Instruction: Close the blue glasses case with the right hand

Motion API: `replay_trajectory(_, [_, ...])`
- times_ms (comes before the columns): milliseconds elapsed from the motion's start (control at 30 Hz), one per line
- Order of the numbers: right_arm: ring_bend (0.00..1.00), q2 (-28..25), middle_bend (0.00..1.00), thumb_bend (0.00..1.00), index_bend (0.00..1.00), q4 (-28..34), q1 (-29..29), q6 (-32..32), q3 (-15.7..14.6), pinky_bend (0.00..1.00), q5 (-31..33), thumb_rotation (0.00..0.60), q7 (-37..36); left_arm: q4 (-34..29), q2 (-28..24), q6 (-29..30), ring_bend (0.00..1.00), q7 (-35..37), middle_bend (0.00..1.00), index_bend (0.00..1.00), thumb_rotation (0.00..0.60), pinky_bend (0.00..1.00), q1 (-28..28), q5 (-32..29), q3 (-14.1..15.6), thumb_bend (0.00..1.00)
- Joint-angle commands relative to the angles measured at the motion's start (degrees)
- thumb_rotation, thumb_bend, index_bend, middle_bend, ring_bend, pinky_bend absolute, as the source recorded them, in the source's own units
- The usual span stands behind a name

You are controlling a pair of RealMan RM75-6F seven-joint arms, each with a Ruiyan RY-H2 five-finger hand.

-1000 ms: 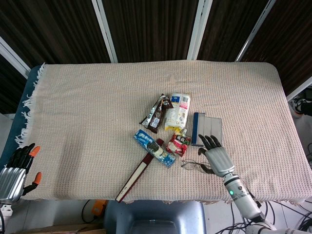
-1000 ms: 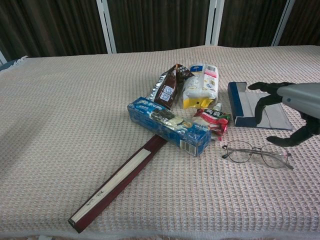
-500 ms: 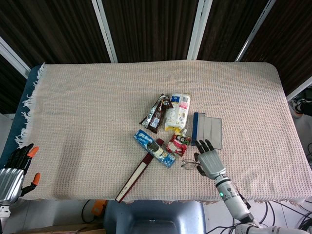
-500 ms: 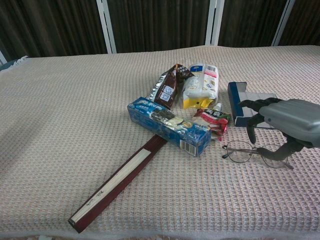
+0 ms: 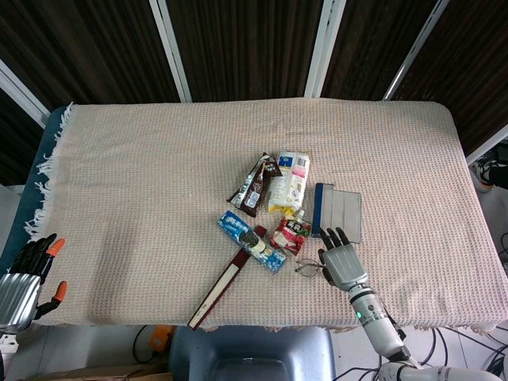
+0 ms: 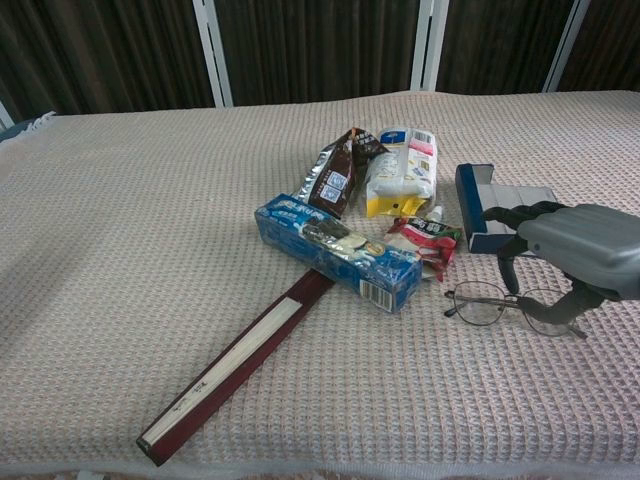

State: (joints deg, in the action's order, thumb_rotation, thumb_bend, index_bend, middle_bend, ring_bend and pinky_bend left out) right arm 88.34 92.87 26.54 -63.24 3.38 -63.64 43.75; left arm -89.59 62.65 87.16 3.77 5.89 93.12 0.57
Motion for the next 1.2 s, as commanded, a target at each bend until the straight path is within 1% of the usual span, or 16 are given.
replay_trajectory(33, [0.0, 0.3, 0.03, 0.54, 0.64, -0.1, 0.2, -0.1, -0.2, 0.0, 0.6, 0.6, 0.5, 0.1, 0.0, 0.0, 0.0, 0.1, 0.0, 0.0, 0.6, 0.07, 0.0, 0.0, 0.0, 0.43])
replay_trajectory(400, [0.0, 0.8, 0.05, 0.55, 0.7, -0.3, 0.8, -1.0, -0.5, 0.0, 1.3, 0.6, 0.5, 0.1, 0.0, -0.1, 0.0, 0.3, 0.0, 0.0, 0.6, 0.07, 0.1, 0.0, 0.0, 0.43])
replay_trajectory(633, [0.0, 0.0, 0.06, 0.56, 0.72, 0.1, 1.0, -2.2, -0.8, 0.0, -0.7, 0.6, -0.1, 0.1, 0.1, -0.5, 0.0, -0.1, 0.0, 0.0, 0.6, 0.07, 0.3, 0.0, 0.0, 0.43])
replay_trajectory(733, [0.0, -1.2, 0.07, 0.56, 0.73, 0.5, 1.1, -3.1, -1.3, 0.0, -3.5, 0.6, -0.6, 0.0, 0.2, -0.6, 0.0, -0.4, 0.0, 0.0, 0.6, 0.07, 0.4, 0.1, 0.1, 0.43])
replay_trajectory(933, [0.0, -5.9, 0.09, 0.56, 0.74, -1.4, 1.9, -5.7, -2.7, 0.0, -13.5, 0.6, -1.8, -0.2, 0.4, -0.7, 0.0, -1.3, 0.0, 0.0, 0.6, 0.07, 0.4, -0.2, 0.0, 0.43])
replay_trajectory(1033, [0.0, -8.9, 0.1, 0.56, 0.75, -4.5, 3.0, -6.4, -3.0, 0.0, -18.5, 0.6, -2.6, -0.4, 0.7, -1.2, 0.0, -2.3, 0.0, 0.0, 0.6, 0.07, 0.5, -0.6, -0.1, 0.43])
replay_trajectory(1200, [0.0, -12.9, 0.1, 0.56, 0.75, -10.5, 5.0, -5.4, -3.3, 0.0, -23.9, 0.6, -6.6, -0.9, 1.4, -2.0, 0.0, -4.7, 0.0, 0.0, 0.6, 0.07, 0.7, -1.5, -0.3, 0.43])
